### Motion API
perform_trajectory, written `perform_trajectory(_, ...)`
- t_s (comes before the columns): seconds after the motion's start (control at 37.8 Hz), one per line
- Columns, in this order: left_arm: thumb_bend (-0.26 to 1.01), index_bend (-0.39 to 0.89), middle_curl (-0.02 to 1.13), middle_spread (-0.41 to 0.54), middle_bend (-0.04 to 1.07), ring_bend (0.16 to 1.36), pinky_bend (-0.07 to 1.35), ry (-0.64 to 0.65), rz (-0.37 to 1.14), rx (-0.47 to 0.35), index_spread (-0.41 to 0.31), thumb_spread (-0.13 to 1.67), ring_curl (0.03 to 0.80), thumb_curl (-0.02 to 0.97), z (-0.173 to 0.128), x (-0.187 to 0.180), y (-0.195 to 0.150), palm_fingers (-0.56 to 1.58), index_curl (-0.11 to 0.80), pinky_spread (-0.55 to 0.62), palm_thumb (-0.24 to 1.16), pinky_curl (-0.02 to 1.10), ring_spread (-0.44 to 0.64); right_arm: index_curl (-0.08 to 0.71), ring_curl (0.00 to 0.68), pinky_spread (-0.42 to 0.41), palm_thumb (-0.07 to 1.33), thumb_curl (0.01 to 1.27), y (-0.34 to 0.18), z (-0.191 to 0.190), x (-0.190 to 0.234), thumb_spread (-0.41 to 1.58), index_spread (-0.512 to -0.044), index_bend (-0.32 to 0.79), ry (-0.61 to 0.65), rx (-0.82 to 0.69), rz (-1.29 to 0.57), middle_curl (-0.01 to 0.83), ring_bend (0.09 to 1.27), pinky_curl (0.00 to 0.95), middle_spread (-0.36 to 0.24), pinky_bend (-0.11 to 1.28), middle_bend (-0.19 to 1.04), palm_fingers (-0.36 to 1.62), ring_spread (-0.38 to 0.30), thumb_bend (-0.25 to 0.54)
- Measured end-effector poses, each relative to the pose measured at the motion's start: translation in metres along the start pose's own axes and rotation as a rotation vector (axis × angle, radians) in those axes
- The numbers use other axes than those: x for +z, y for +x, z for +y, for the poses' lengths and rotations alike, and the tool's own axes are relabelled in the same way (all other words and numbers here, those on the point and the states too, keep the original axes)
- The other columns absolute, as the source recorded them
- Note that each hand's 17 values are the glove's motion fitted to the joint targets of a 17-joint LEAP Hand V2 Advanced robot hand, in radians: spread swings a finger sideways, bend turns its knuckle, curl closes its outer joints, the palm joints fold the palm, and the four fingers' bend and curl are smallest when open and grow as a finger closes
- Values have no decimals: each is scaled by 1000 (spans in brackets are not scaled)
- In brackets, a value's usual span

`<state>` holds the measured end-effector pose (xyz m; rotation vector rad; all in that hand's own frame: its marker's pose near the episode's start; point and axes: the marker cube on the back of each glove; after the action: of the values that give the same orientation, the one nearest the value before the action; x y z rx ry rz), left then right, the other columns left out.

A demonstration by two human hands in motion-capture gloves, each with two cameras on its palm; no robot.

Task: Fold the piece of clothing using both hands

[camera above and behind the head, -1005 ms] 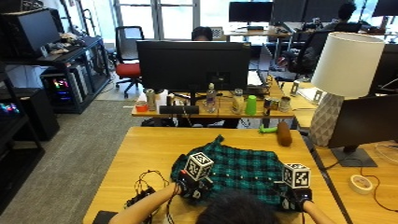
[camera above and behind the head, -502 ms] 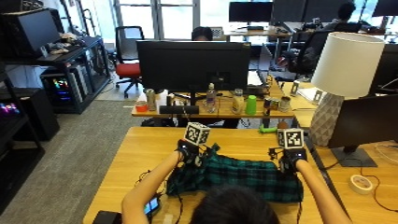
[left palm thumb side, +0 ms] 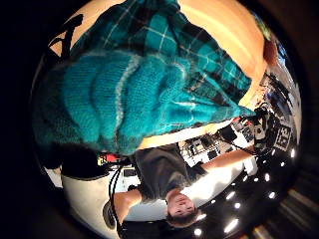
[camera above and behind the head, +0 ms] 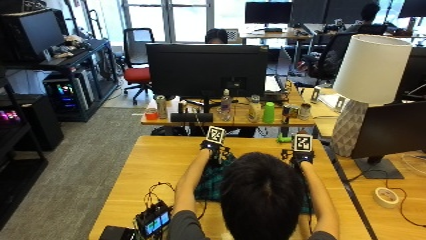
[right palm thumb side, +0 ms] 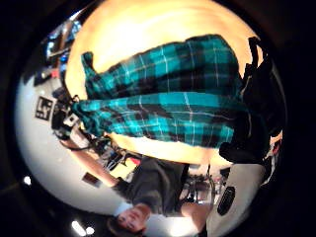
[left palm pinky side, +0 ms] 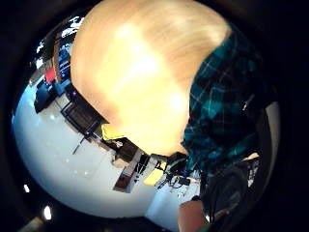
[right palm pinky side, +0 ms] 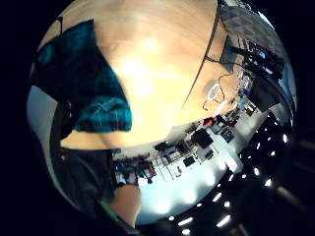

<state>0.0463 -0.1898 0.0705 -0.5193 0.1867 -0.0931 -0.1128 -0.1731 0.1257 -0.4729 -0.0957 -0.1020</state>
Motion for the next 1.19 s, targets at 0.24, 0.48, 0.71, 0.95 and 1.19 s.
perform_trajectory(0.24, -121, -129, 592, -286, 339, 545, 452, 237, 28, -137, -181, 946, 467, 710, -20, -12, 15, 817, 377, -329, 557, 444, -315, 296, 474, -264, 1115, 683, 43, -8, 14, 761, -251, -12, 76, 116, 40, 516, 660, 425, -167, 609, 317, 949, -215, 22)
perform_trajectory(0.48, -54, 3, 518, -201, 175, 602, 550, 633, -14, -57, -97, 1194, 453, 509, 30, -28, 19, 677, 255, -266, 268, 451, -239, 239, 456, -194, 1093, 664, 54, 44, 11, 958, -254, 48, 137, 125, 45, 486, 615, 418, -128, 621, 238, 841, -185, 9)
perform_trajectory(0.71, -32, 132, 445, -101, 115, 590, 539, 550, -39, 21, -85, 1269, 435, 396, 69, 8, 28, 519, 244, -176, 149, 437, -153, 189, 440, -163, 1020, 623, 110, -15, 40, 1116, -264, 23, 183, 197, 60, 474, 597, 412, -101, 643, 217, 804, -156, -12)
perform_trajectory(0.95, -14, 205, 357, -3, 65, 559, 509, 191, 3, 117, -99, 1285, 412, 340, 62, 83, 45, 390, 304, -43, 146, 418, -45, 121, 443, -121, 945, 561, 82, 72, 81, 1229, -277, -10, -73, 281, 2, 461, 631, 420, -80, 710, 191, 667, -129, -33)
perform_trajectory(1.19, -19, 136, 280, 134, 96, 597, 546, -39, 61, 55, -59, 1245, 404, 303, 36, 126, 50, 182, 315, 188, 137, 413, 119, 45, 449, 7, 711, 439, 77, 60, 120, 1221, -284, -18, -147, 329, 52, 404, 721, 439, -4, 871, 158, 372, -25, -60)
